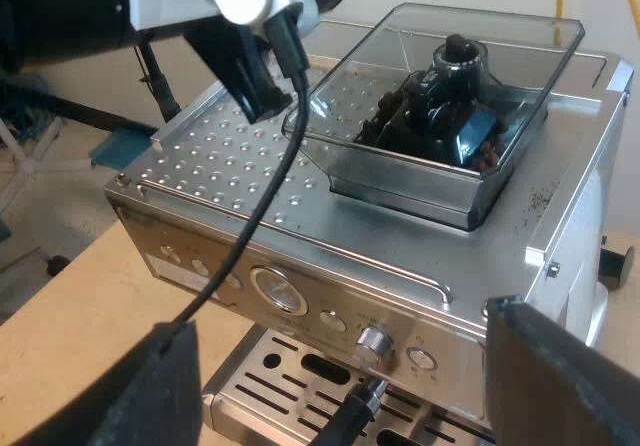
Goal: Pour the beans into the coffee machine
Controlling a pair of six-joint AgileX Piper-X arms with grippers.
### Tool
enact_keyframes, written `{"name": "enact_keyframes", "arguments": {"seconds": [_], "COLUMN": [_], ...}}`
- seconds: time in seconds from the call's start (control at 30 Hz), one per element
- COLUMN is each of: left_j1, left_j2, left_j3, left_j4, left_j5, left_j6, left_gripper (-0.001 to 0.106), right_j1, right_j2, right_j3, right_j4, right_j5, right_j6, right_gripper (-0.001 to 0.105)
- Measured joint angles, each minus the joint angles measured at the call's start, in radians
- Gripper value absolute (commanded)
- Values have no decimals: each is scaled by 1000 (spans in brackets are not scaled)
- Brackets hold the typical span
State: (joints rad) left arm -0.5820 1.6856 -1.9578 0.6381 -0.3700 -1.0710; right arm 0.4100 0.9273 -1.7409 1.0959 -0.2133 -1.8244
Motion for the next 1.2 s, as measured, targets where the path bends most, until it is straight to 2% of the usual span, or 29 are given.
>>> {"name": "enact_keyframes", "arguments": {"seconds": [0.07, 0.2, 0.37, 0.4, 0.43, 0.7, 0.97, 1.07, 1.2], "left_j1": [6, 51, 95, 123, 136, 194, 229, 305, 380], "left_j2": [-2, -21, -52, -68, -75, -98, -146, -215, -238], "left_j3": [0, 0, 0, 0, 0, 0, 0, 0, 0], "left_j4": [9, 40, 63, 75, 91, 177, 198, 283, 324], "left_j5": [0, 79, 156, 205, 223, 271, 271, 276, 292], "left_j6": [-61, -215, -311, -357, -379, -438, -441, -464, -468], "left_gripper": [29, 29, 29, 29, 29, 29, 29, 29, 29], "right_j1": [0, 0, 0, 0, 0, 0, 0, 0, 0], "right_j2": [0, 0, 0, 0, 0, 0, 15, 20, 29], "right_j3": [0, 0, 0, 0, 0, 0, 0, 0, 0], "right_j4": [0, 0, 0, 0, 0, 0, 0, 0, 1], "right_j5": [0, 0, 0, 0, 0, 0, 36, 96, 165], "right_j6": [0, 0, 0, 0, 0, -3, -30, -66, -99], "right_gripper": [62, 62, 62, 62, 62, 62, 62, 62, 62]}}
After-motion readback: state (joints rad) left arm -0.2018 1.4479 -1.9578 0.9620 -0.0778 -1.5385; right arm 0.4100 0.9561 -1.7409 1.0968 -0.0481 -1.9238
